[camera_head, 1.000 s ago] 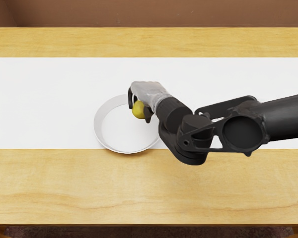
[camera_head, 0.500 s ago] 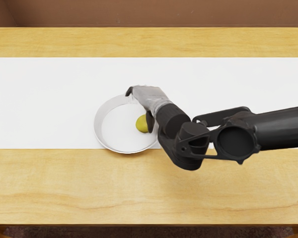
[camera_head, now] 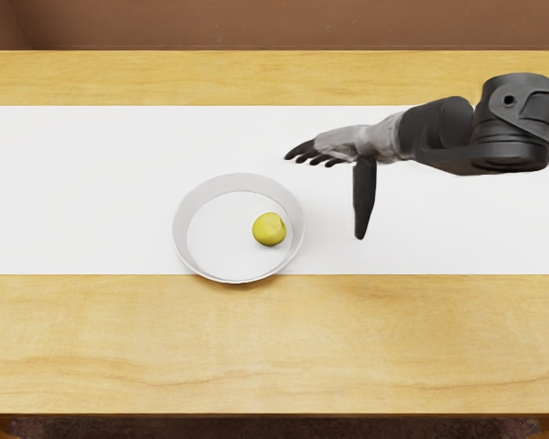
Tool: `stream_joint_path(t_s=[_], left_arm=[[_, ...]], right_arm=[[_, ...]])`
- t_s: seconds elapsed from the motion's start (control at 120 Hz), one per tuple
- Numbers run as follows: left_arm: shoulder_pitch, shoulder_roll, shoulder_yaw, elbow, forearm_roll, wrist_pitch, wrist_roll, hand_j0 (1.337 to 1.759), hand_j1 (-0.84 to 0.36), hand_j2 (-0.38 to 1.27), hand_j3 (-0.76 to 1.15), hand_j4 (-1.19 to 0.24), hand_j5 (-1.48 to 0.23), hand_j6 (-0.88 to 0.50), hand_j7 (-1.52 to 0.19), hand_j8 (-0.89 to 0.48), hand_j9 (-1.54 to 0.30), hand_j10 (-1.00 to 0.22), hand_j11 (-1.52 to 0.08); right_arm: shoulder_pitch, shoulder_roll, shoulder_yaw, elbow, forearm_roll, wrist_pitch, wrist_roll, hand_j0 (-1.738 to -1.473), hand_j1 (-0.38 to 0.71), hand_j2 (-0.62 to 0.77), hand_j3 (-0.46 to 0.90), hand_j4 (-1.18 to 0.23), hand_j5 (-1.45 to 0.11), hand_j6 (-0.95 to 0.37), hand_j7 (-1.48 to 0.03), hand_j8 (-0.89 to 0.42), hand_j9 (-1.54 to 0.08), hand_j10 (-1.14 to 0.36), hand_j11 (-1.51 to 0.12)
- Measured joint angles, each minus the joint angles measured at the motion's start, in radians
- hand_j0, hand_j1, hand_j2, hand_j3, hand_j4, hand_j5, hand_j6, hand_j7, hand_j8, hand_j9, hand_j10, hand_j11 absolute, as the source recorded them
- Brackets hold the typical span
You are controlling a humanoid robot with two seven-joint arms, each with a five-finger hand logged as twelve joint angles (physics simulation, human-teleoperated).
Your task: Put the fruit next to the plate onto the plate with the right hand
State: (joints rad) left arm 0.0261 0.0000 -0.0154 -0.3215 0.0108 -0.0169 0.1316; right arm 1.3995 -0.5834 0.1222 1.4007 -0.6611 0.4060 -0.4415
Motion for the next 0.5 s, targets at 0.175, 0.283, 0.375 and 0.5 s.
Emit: stream_joint_path(t_s=[0.175, 0.283, 0.375, 0.5], left_arm=[[0.0, 0.0, 0.0, 0.0, 0.0, 0.0, 0.0, 1.658, 0.35, 0.0, 0.0, 0.0, 0.0, 0.0, 0.0, 0.0, 0.0, 0.0, 0.0], [-0.002, 0.0, -0.001, 0.0, -0.001, 0.0, 0.0, 1.658, 0.35, 0.0, 0.0, 0.0, 0.0, 0.0, 0.0, 0.0, 0.0, 0.0, 0.0], [-0.008, 0.0, 0.0, -0.001, -0.001, 0.0, 0.0, 1.658, 0.35, 0.0, 0.0, 0.0, 0.0, 0.0, 0.0, 0.0, 0.0, 0.0, 0.0], [-0.017, 0.0, 0.0, -0.001, 0.0, 0.0, 0.0, 1.658, 0.35, 0.0, 0.0, 0.0, 0.0, 0.0, 0.0, 0.0, 0.0, 0.0, 0.0]], right_arm=[[-0.029, -0.164, 0.06, -0.011, 0.018, 0.166, 0.195, -1.658, -0.31, 0.0, 0.0, -0.04, -0.05, -0.04, -0.05, -0.04, -0.05, -0.04, -0.05], [-0.108, -0.243, 0.2, -0.043, 0.025, 0.191, 0.277, -1.658, -0.31, 0.0, 0.0, -0.04, -0.05, -0.04, -0.04, -0.03, -0.05, -0.04, -0.05], [-0.148, -0.285, 0.26, -0.06, 0.028, 0.199, 0.303, -1.658, -0.31, 0.0, 0.0, -0.03, -0.04, -0.03, -0.04, -0.03, -0.04, -0.03, -0.04], [-0.182, -0.301, 0.284, -0.076, 0.028, 0.203, 0.316, -1.658, -0.31, 0.0, 0.0, -0.03, -0.04, -0.03, -0.04, -0.03, -0.04, -0.03, -0.04]])
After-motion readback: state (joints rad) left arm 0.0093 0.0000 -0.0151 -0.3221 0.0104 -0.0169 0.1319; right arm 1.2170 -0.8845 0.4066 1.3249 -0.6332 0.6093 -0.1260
